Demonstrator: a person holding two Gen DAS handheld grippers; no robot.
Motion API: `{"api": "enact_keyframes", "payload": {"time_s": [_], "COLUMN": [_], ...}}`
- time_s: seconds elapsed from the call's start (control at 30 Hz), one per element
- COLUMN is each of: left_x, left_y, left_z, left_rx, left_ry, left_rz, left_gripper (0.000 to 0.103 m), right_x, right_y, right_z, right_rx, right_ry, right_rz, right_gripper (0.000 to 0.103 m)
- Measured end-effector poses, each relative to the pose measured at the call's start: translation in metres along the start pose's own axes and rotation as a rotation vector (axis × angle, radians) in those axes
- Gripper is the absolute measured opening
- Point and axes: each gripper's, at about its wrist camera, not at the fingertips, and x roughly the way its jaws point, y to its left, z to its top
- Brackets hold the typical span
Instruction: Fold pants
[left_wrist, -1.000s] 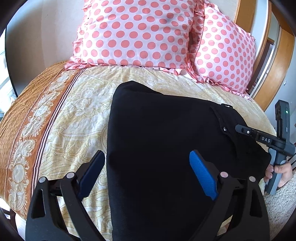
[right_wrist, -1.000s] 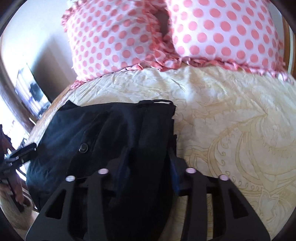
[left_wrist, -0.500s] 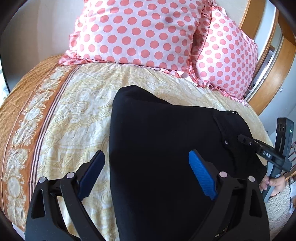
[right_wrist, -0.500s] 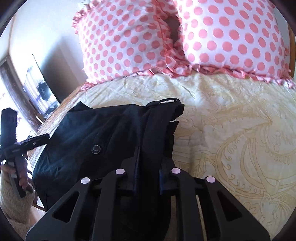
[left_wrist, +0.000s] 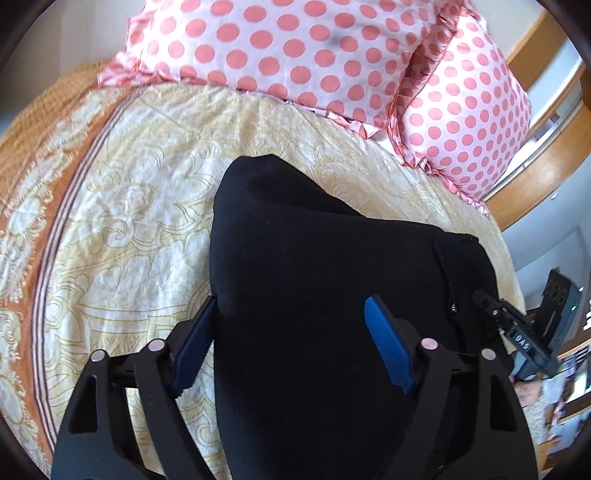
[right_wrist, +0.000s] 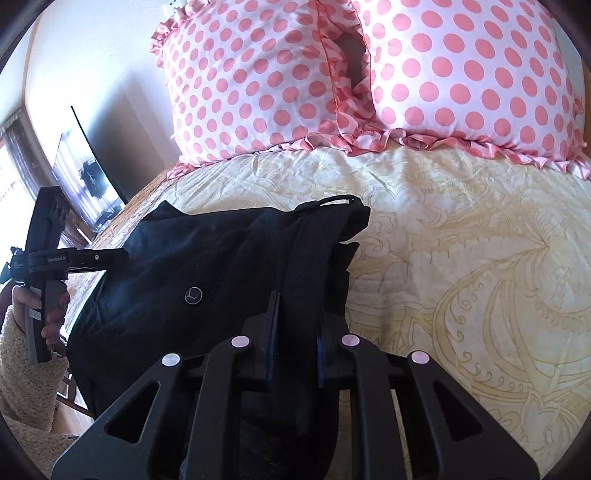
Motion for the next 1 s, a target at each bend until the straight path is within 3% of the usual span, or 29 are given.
{"api": "enact_keyframes", "payload": {"time_s": [0.1,0.27,0.37,0.53,0.6,1.0], "left_x": [0.005,0.004,0.005,-0.002,-0.005,-0.015], "left_y": [0.012,0.017,0.012,0.015,0.017,0.002], "left_z": [0.003,0.003,0.002,0.002,0.001,0.02], "left_rx": [-0.045,-0.061,-0.044,-0.055,-0.062,0.0], "left_ry": [0.053,0.053,0.044,0.006,-0.011,-0.099], "left_rz": [-0.007,-0.034,-0.017,-0.011,-0.024,-0.017], "left_gripper": [0.064,0.062,0.054,0.022,0.014,0.011], "right_x": [0.001,0.004,0.005,0.004,0.002,-0.002], "right_y": [-0.002,-0.004,-0.006,-0.004,-0.003,0.001], "right_z": [0.0,0.001,0.001,-0.001,0.0,0.035], "right_rx": [0.006,0.016,0.025,0.028,0.03,0.052], "right_ry": [0.004,0.012,0.015,0.0,-0.01,-0.069], "right_rz": [0.002,0.004,0.003,0.005,0.005,0.037], "right_gripper": [0.016,0.017,0.017,0.016,0.016,0.013]}}
